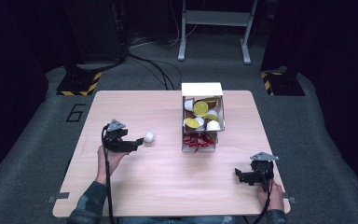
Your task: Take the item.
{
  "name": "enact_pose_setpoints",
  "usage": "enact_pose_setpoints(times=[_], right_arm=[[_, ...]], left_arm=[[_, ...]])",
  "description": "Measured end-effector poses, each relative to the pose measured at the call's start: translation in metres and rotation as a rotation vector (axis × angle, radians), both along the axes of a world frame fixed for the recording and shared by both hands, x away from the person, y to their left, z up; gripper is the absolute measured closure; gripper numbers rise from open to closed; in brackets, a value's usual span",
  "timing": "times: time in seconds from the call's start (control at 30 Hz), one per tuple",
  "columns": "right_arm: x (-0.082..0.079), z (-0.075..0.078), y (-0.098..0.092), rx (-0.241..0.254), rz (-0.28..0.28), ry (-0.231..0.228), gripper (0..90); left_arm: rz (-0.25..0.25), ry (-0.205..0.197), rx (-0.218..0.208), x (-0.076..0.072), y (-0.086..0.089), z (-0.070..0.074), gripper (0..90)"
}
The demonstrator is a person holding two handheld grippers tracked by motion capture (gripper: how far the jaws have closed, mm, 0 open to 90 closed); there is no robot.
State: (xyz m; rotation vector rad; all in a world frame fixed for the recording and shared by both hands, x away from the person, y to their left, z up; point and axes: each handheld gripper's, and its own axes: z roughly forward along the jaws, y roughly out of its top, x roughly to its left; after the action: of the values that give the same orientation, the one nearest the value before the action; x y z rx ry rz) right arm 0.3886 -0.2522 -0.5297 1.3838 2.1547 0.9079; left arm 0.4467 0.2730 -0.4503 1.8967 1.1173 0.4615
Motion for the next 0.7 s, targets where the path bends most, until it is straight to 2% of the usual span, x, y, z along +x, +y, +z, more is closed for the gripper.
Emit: enact_pose_setpoints(times=[0.13, 0.2, 0.37, 0.53, 0.63, 0.67, 0.7], right_arm=[[0.0, 0.0, 0.0, 0.0, 0.001, 0.0, 0.0], [0.0, 0.0, 0.0, 0.0, 0.0, 0.0, 0.0], [0.0, 0.0, 0.0, 0.0, 0.0, 0.0, 0.0], [0.0, 0.0, 0.0, 0.0, 0.001, 0.0, 0.0], [0.0, 0.0, 0.0, 0.0, 0.0, 0.0, 0.0], [0.0, 0.0, 0.0, 0.0, 0.0, 0.0, 0.0], [0.0, 0.0, 0.0, 0.0, 0.0, 0.0, 0.0]], left_arm=[[0.039, -0.03, -0.012, -0.016, 0.017, 0.006, 12.1], [0.059, -0.037, -0.031, -0.025, 0.026, 0.007, 10.6], [0.1, -0.055, -0.024, -0.046, 0.044, 0.004, 8.8], [0.132, -0.032, 0.015, -0.068, 0.062, -0.007, 7.0], [0.165, -0.02, 0.015, -0.078, 0.073, -0.017, 6.1], [0.173, -0.009, 0.024, -0.082, 0.077, -0.021, 5.5], [0.186, 0.001, 0.051, -0.086, 0.08, -0.027, 4.7]])
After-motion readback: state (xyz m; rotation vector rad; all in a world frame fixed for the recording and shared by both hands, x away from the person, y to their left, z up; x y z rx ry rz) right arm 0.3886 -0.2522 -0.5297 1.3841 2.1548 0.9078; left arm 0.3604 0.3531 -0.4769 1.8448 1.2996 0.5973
